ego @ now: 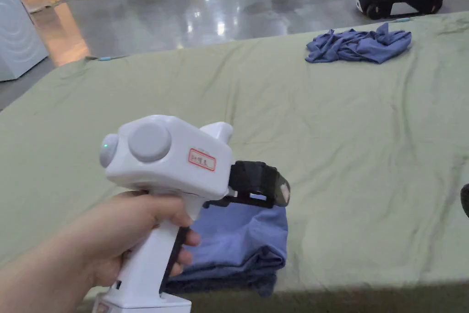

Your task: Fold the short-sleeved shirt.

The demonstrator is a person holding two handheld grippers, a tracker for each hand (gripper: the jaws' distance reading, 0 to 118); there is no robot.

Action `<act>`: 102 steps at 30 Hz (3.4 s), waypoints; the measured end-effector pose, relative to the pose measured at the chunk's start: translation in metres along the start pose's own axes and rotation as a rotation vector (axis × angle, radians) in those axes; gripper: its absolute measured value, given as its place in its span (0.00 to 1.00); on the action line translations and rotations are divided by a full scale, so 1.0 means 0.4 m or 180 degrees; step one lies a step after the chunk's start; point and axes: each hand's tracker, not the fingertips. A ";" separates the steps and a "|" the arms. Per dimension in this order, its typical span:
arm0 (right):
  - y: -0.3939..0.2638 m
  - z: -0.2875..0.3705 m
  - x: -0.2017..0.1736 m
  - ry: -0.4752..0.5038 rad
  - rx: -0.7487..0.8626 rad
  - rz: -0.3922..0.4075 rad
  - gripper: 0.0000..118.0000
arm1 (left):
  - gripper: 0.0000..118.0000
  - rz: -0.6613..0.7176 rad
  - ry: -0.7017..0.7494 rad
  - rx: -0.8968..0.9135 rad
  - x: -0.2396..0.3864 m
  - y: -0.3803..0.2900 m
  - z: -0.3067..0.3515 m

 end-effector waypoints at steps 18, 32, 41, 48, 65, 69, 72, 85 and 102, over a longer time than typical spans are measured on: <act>0.014 -0.022 -0.058 0.0146 -0.0129 0.0097 0.04 | 0.00 0.0049 0.0614 -0.0479 0.052 -0.115 -0.310; -0.229 -0.744 -0.224 0.1163 -0.2081 -0.0963 0.04 | 0.00 0.1287 -0.0539 0.0719 -0.366 -0.249 0.222; -0.251 -0.735 -0.185 0.1299 -0.1883 -0.1145 0.03 | 1.00 0.2010 -0.1523 0.0596 -0.509 -0.358 0.040; -0.264 -0.726 -0.176 0.1372 -0.1800 -0.1153 0.03 | 1.00 0.1702 -0.1622 0.0391 -0.462 -0.285 -0.139; -0.125 -0.652 -0.093 0.1441 -0.1036 -0.1502 0.03 | 0.14 0.0010 0.0990 -0.0652 -0.681 -0.076 0.172; -0.086 -0.663 -0.133 0.1505 -0.0989 -0.1350 0.03 | 0.14 -0.0276 0.2199 -0.1094 -0.876 -0.059 0.287; -0.062 -0.677 -0.170 0.1488 -0.1014 -0.1247 0.03 | 0.14 -0.0166 0.3160 -0.1244 -1.024 -0.063 0.357; -0.020 -0.716 -0.205 0.1541 -0.1054 -0.0933 0.03 | 1.00 0.0524 0.3487 -0.0370 -1.140 -0.094 0.510; 0.030 -0.460 -0.083 -0.0050 -0.0263 -0.0109 0.03 | 0.00 -0.0340 0.2492 0.2798 -0.122 -0.156 0.314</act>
